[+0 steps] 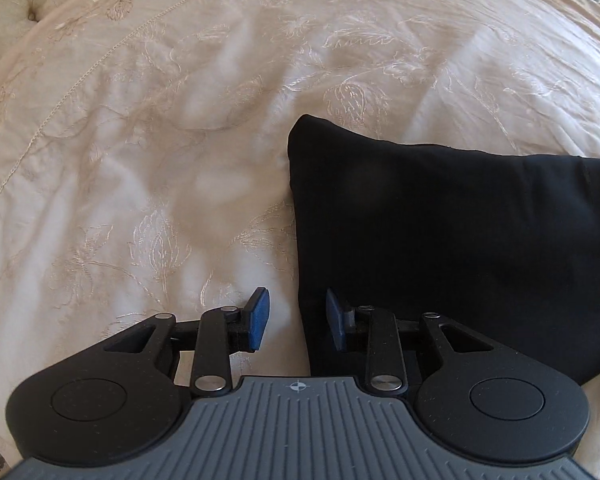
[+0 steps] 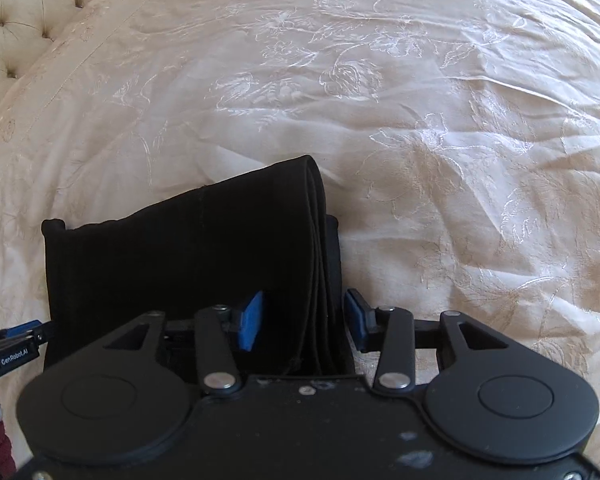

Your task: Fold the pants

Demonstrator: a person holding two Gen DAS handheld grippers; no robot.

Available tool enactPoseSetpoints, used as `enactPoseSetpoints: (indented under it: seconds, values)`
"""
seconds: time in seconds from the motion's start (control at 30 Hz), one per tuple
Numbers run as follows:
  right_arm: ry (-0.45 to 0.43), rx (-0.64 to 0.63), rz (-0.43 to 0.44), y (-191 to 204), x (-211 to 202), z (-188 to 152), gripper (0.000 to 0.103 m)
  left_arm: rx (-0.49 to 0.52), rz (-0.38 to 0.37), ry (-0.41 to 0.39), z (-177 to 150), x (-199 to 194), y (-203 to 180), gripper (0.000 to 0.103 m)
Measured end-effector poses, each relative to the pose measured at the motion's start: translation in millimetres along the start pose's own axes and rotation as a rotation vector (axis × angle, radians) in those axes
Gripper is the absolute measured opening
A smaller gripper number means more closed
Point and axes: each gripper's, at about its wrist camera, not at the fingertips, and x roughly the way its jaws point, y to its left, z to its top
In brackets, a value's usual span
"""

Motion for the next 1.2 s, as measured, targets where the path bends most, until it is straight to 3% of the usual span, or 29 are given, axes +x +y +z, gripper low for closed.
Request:
enactPoseSetpoints:
  seconds: [0.23, 0.3, 0.4, 0.5, 0.7, 0.87, 1.07, 1.2]
  values:
    - [-0.15, 0.012, 0.012, -6.1, -68.6, -16.3, 0.047, -0.068, 0.072, -0.108, -9.3, -63.7, -6.1, 0.031]
    - [-0.176, 0.004, 0.024, -2.8, -87.7, -28.8, 0.048, -0.081, 0.062, -0.124, -17.1, -85.0, -15.0, 0.031]
    - [-0.195, -0.044, 0.022, 3.8, -115.6, -53.1, 0.048, -0.124, 0.031, -0.13, -35.2, -118.9, -32.7, 0.031]
    - [-0.209, -0.102, 0.027, 9.8, -142.5, -82.3, 0.049, -0.155, 0.05, -0.127, -56.1, -148.5, -53.4, 0.031]
    - [-0.241, -0.206, 0.017, 11.0, -200.1, -142.1, 0.049, -0.153, 0.034, -0.119, -93.8, -197.4, -88.2, 0.032]
    - [-0.312, -0.198, -0.005, 1.5, -249.4, -183.1, 0.049, -0.141, 0.054, -0.162, -124.3, -234.9, -110.0, 0.032]
    - [-0.293, -0.184, 0.083, -13.5, -283.1, -215.3, 0.05, -0.139, 0.049, -0.198, -142.5, -266.8, -124.4, 0.032]
    - [-0.316, -0.203, 0.075, -16.1, -299.3, -228.9, 0.05, -0.111, 0.044, -0.195, -155.2, -281.1, -133.8, 0.033]
